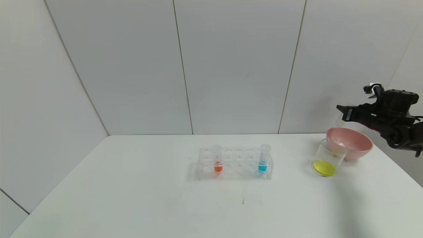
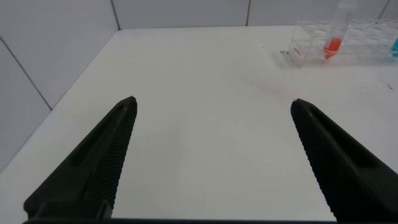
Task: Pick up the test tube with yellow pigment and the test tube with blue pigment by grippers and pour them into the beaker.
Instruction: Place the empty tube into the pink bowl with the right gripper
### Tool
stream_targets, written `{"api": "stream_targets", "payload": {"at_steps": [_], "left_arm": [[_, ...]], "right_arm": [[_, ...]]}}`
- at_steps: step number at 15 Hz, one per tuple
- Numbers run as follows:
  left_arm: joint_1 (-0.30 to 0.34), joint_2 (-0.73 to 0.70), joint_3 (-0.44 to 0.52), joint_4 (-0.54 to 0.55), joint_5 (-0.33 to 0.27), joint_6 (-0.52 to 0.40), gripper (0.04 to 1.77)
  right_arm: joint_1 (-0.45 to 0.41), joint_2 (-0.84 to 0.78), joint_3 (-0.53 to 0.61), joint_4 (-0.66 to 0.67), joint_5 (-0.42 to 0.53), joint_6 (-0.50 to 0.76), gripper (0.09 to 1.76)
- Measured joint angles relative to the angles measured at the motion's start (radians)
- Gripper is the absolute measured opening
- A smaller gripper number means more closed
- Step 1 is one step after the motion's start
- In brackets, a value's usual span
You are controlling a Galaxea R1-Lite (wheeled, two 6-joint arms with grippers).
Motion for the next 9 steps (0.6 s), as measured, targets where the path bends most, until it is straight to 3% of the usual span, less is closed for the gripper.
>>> {"api": "stream_targets", "payload": {"at_steps": [9], "left_arm": [[0.0, 0.0, 0.0, 0.0, 0.0, 0.0, 1.76]], "right_arm": [[0.004, 0.115, -0.069, -0.006, -0.002, -0.004, 0.57]]}}
